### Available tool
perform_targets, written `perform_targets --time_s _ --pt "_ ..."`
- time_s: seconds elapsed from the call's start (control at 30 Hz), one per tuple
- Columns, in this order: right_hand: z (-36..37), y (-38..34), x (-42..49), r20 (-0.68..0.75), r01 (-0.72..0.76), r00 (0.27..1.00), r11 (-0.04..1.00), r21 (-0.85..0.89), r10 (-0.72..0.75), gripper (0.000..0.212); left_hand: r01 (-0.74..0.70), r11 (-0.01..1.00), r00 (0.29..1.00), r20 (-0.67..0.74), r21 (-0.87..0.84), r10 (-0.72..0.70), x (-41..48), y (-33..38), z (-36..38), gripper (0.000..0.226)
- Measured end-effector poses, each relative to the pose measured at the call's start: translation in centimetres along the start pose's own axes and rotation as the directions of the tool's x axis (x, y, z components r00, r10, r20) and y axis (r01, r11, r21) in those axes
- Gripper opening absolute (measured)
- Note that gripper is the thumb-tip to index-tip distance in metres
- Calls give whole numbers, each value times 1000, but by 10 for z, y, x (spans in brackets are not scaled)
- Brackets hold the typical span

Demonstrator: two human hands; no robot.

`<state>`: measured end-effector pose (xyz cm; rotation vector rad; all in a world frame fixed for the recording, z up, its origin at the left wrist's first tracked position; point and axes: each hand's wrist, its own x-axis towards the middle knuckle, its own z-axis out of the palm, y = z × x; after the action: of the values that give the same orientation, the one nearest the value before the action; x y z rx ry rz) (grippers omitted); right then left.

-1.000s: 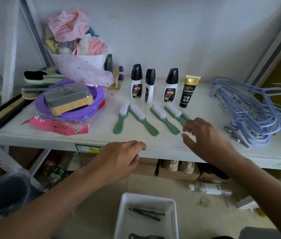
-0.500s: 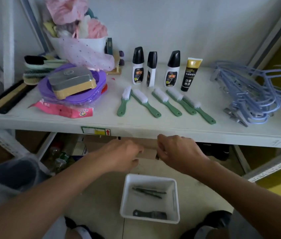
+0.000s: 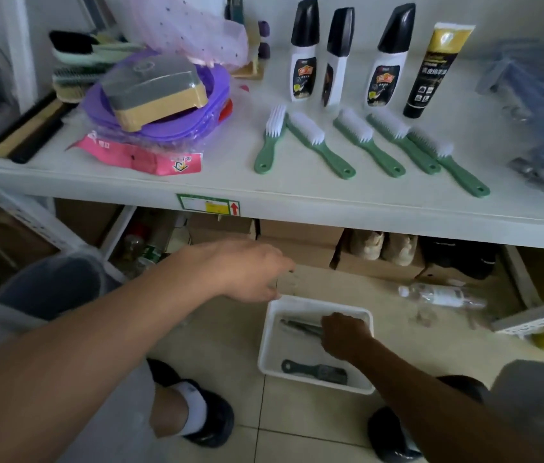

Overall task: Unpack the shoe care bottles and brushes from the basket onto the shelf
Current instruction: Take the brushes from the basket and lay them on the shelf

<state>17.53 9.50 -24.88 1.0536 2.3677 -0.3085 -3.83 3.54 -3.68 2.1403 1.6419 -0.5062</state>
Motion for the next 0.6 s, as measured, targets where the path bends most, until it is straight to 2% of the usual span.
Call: perform_targets --time_s 0.17,0.23,0.43,0.6 --pt "38 7 22 207 100 973 994 33 -105 41 -7 1000 998 58 26 6 10 -1 5 44" --pt "50 3 27 249 122 959 991 53 -132 42 -1 1000 997 81 27 -1 13 0 5 39" --pt "95 -23 49 189 96 977 995 40 -102 23 -14 998 996 84 64 9 14 1 3 38" --pt "111 -37 68 192 100 977 995 -4 -97 23 -27 997 997 71 68 22 12 -4 6 36"
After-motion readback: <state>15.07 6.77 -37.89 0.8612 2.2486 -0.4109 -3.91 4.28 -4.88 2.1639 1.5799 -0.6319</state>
